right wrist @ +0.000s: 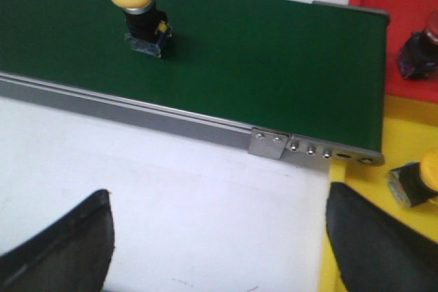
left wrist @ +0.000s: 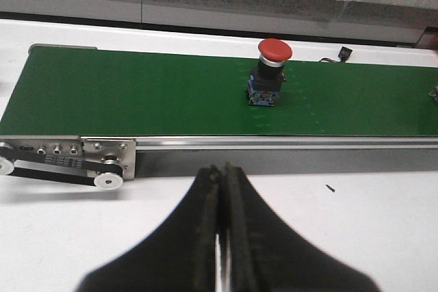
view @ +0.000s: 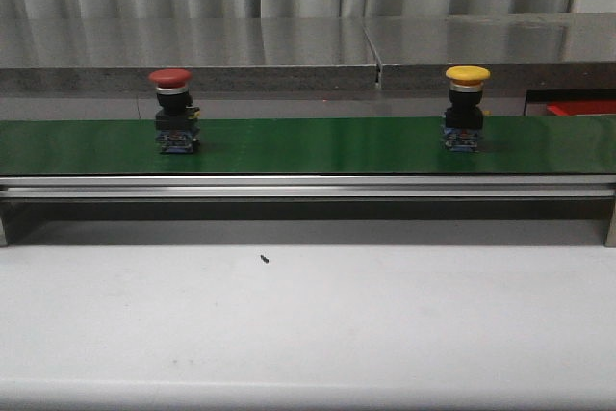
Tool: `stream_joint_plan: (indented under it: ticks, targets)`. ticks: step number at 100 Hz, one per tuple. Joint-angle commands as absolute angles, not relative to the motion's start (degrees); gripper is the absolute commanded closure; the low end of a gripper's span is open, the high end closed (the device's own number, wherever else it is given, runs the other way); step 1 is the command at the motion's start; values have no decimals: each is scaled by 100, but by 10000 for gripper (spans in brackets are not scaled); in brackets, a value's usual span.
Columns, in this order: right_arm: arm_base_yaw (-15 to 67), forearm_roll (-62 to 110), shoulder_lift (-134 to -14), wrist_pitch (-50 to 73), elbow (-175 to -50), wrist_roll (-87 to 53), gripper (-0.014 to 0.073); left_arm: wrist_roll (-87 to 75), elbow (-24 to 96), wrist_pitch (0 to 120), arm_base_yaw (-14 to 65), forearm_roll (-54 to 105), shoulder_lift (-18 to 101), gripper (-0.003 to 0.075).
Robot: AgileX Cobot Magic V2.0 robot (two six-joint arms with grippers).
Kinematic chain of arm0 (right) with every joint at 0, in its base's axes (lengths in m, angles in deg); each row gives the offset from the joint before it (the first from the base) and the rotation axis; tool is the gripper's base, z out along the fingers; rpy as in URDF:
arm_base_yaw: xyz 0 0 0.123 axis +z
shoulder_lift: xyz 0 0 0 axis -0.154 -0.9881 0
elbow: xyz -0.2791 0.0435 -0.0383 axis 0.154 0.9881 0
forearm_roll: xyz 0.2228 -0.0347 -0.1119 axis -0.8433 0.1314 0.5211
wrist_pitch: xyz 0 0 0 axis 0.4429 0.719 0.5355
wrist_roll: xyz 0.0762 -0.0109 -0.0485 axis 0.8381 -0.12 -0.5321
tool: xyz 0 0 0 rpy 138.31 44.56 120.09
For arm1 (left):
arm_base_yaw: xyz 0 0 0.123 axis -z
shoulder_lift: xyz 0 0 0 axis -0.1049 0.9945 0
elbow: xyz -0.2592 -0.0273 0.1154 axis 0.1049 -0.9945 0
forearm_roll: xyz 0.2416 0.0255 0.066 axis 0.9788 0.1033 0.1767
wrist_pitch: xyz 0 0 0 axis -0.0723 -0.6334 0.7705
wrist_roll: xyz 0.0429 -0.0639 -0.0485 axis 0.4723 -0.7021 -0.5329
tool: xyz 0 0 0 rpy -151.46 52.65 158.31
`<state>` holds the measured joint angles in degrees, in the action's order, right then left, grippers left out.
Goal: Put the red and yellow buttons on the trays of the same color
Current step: 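Lower the right gripper onto the yellow button at the belt's end and grasp, then carry the yellow button into the yellow tray and open the right gripper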
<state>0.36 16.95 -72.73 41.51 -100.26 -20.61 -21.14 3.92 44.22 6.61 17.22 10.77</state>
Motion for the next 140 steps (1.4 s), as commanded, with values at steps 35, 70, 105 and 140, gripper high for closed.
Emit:
stream_joint_plan:
  ticks: [35,70,105,140]
  targets:
    - [666,1682,-9997,3517,-11874,-2112,-31,-2106,553,4785,694,1553,1096,739]
    - [902,1695,-11237,3530,-13034,-2112,-31,-2106,553,4785,694,1553,1096,739]
    - [893,1801,-11595,3903,-13387,-1992,405,-2106,553,4785,694,1553,1096,739]
    - [601,2717,-10550,4799,-13277,-1121,411,-2106,553,4785,694,1553,1096,739]
